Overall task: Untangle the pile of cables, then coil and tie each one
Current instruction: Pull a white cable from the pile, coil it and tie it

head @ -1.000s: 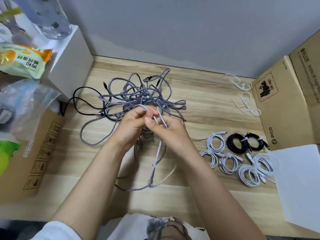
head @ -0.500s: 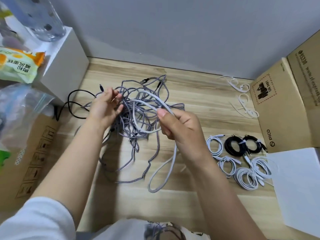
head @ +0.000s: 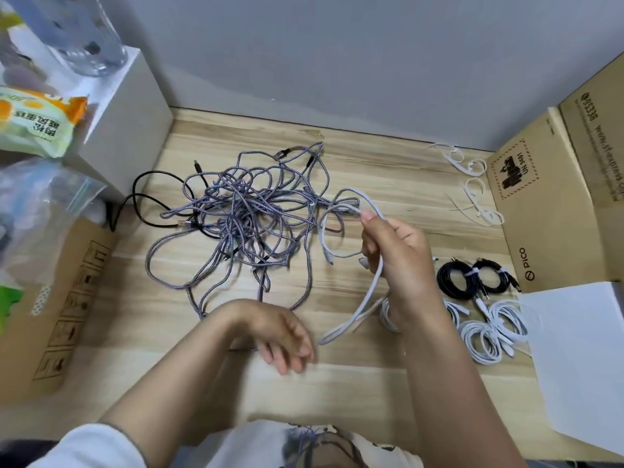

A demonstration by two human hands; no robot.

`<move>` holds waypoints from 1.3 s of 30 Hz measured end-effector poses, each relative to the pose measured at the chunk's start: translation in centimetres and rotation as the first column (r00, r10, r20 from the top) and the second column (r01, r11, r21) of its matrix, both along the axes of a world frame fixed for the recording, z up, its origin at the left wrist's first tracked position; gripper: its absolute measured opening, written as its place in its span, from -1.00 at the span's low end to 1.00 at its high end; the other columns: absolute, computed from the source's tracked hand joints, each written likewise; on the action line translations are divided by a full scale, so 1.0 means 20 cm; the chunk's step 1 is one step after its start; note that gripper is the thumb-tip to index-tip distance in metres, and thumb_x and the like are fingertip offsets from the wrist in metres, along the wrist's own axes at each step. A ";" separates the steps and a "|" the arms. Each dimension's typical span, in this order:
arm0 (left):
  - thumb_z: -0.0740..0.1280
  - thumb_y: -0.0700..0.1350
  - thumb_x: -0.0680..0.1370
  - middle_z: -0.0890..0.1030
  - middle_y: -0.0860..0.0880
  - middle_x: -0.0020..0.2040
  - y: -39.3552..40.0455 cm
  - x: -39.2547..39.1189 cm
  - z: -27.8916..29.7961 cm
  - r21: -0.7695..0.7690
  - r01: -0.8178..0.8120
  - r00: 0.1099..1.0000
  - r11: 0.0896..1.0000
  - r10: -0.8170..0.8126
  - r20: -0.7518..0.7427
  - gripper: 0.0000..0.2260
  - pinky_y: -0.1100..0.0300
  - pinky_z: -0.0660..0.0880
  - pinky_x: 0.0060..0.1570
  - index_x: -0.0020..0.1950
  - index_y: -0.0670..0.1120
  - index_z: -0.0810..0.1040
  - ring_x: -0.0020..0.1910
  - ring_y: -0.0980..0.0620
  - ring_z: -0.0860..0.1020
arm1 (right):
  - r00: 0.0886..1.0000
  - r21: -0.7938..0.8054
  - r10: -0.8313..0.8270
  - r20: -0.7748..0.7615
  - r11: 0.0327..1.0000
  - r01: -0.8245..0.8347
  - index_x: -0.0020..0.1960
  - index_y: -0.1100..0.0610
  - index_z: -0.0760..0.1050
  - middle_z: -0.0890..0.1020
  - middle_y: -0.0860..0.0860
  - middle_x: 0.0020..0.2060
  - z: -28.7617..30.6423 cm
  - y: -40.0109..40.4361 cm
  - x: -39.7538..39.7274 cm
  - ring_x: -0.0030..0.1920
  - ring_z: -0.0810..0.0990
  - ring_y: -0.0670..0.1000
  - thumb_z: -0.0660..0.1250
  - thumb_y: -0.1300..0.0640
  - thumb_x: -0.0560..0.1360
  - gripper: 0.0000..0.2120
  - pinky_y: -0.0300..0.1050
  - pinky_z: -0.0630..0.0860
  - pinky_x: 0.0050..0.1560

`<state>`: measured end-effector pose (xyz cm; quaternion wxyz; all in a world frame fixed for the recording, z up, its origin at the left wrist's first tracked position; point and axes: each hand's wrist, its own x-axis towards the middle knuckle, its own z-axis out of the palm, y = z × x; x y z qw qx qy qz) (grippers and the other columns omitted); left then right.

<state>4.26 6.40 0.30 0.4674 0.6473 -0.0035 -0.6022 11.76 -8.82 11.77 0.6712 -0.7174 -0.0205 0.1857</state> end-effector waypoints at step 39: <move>0.22 -0.16 0.60 0.47 0.02 -0.43 0.04 0.05 0.44 -0.138 -0.906 0.056 0.400 0.436 0.898 -0.81 0.18 0.31 -0.41 -0.18 -0.08 0.55 -0.49 0.07 0.44 | 0.890 -0.008 0.277 -0.361 0.954 -0.300 -0.29 0.15 0.41 0.43 0.05 -0.49 -0.22 -0.13 -0.15 -0.59 0.38 -0.13 0.14 0.11 0.61 -0.68 -0.35 0.27 -0.57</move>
